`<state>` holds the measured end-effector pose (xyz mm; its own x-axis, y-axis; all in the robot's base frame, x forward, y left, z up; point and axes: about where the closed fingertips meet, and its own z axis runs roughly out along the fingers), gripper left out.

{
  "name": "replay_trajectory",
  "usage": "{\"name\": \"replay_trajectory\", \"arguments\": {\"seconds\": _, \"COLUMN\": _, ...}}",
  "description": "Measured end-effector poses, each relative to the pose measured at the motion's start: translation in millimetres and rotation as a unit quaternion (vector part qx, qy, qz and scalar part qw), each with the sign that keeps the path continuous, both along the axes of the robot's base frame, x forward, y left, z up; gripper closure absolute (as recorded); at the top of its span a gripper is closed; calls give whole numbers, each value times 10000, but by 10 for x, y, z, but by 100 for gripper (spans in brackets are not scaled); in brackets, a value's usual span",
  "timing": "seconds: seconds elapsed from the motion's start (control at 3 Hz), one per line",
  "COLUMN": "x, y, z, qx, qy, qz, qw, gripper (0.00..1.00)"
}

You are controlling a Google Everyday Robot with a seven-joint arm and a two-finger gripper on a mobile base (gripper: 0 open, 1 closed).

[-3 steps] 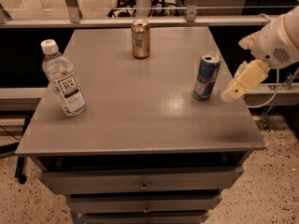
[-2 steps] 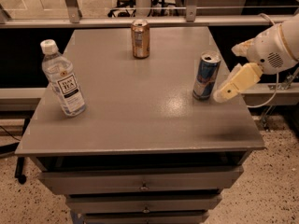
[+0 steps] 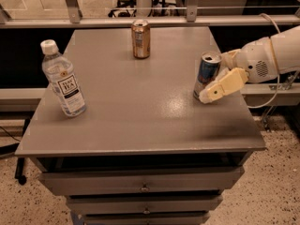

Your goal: Knock redbull can over

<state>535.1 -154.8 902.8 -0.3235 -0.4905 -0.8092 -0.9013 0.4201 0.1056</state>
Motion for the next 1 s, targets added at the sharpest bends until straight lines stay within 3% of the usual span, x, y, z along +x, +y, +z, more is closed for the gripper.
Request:
{"name": "replay_trajectory", "arguments": {"seconds": 0.33, "x": -45, "y": 220, "z": 96, "qx": 521, "qy": 49, "qz": 217, "qw": 9984, "gripper": 0}}
{"name": "replay_trajectory", "arguments": {"seconds": 0.67, "x": -175, "y": 528, "z": 368, "qx": 1003, "qy": 34, "qz": 624, "qw": 9930, "gripper": 0}}
{"name": "replay_trajectory", "arguments": {"seconds": 1.0, "x": -387, "y": 851, "z": 654, "qx": 1478, "qy": 51, "qz": 1109, "qw": 9828, "gripper": 0}}
